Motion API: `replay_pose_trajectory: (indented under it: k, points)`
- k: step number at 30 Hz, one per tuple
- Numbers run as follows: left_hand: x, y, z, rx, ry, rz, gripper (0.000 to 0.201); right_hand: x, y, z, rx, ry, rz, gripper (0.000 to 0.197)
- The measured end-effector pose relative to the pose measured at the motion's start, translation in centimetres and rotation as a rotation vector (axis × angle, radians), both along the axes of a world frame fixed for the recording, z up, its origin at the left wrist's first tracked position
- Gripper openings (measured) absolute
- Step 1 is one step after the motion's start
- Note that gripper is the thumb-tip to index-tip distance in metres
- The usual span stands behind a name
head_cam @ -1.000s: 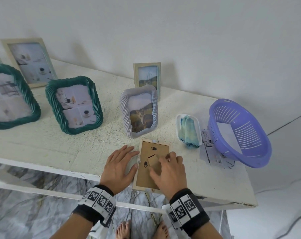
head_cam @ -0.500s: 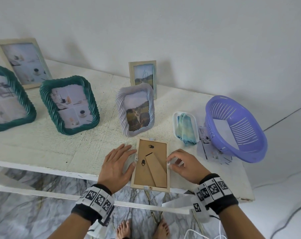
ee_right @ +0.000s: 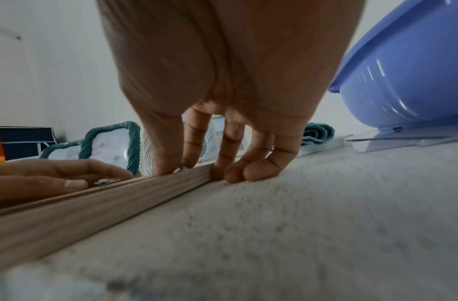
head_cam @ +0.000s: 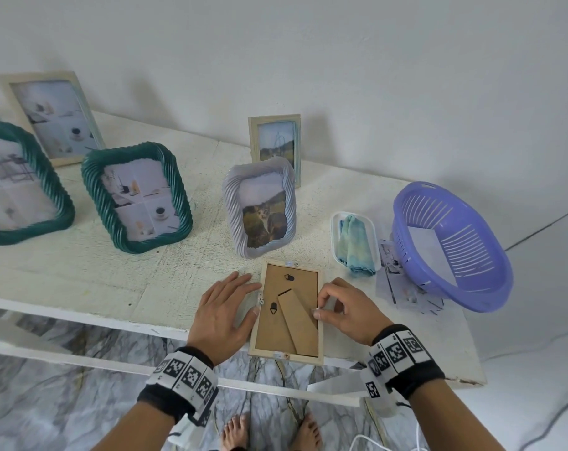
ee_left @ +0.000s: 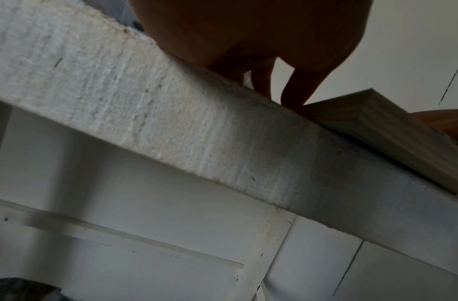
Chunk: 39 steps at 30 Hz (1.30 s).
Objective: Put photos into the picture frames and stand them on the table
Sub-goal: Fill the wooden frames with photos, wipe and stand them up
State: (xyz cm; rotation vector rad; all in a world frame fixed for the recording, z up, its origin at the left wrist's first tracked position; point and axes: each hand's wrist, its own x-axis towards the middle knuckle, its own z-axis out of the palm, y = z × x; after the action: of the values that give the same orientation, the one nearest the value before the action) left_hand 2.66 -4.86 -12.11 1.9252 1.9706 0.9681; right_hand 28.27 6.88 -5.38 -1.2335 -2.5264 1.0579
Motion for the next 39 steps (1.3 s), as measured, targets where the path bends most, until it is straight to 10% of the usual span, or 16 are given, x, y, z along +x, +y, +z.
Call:
replay_pose_trajectory:
  k: [19, 39]
  points:
    - [-0.2, 0.2, 0.5, -0.068, -0.033, -0.057, 0.030, -0.2, -1.4, -0.6, 0.076, 0.033, -0.085, 0.015]
    - [-0.2, 0.2, 0.4, -0.076, -0.023, -0.041, 0.040, -6.6, 1.4, 2.4, 0.307, -0.485, 0.092, 0.059]
